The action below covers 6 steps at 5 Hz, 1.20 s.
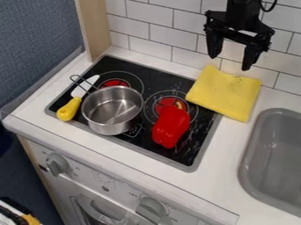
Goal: Put the red object on the top left of the burner
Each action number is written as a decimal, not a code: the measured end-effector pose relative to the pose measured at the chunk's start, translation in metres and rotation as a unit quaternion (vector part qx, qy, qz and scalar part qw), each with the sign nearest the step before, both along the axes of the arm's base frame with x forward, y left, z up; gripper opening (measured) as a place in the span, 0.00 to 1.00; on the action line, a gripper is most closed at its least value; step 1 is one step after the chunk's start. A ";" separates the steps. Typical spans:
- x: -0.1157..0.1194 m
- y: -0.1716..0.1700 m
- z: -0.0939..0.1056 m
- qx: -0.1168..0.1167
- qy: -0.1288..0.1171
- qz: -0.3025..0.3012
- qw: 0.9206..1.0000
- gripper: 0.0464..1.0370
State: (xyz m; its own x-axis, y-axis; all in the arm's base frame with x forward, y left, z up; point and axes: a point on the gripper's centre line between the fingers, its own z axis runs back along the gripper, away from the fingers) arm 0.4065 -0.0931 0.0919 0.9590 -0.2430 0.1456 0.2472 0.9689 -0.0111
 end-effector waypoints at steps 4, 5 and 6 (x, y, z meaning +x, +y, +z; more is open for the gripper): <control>-0.049 -0.004 -0.007 -0.066 0.032 0.003 0.997 0.96; -0.093 0.007 0.013 -0.036 0.036 0.016 0.999 0.96; -0.122 0.011 0.009 -0.012 0.052 0.032 0.998 0.96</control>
State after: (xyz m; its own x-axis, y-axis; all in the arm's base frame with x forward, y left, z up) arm 0.2844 -0.0823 0.1008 0.9828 -0.1775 0.0503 0.1803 0.9819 -0.0573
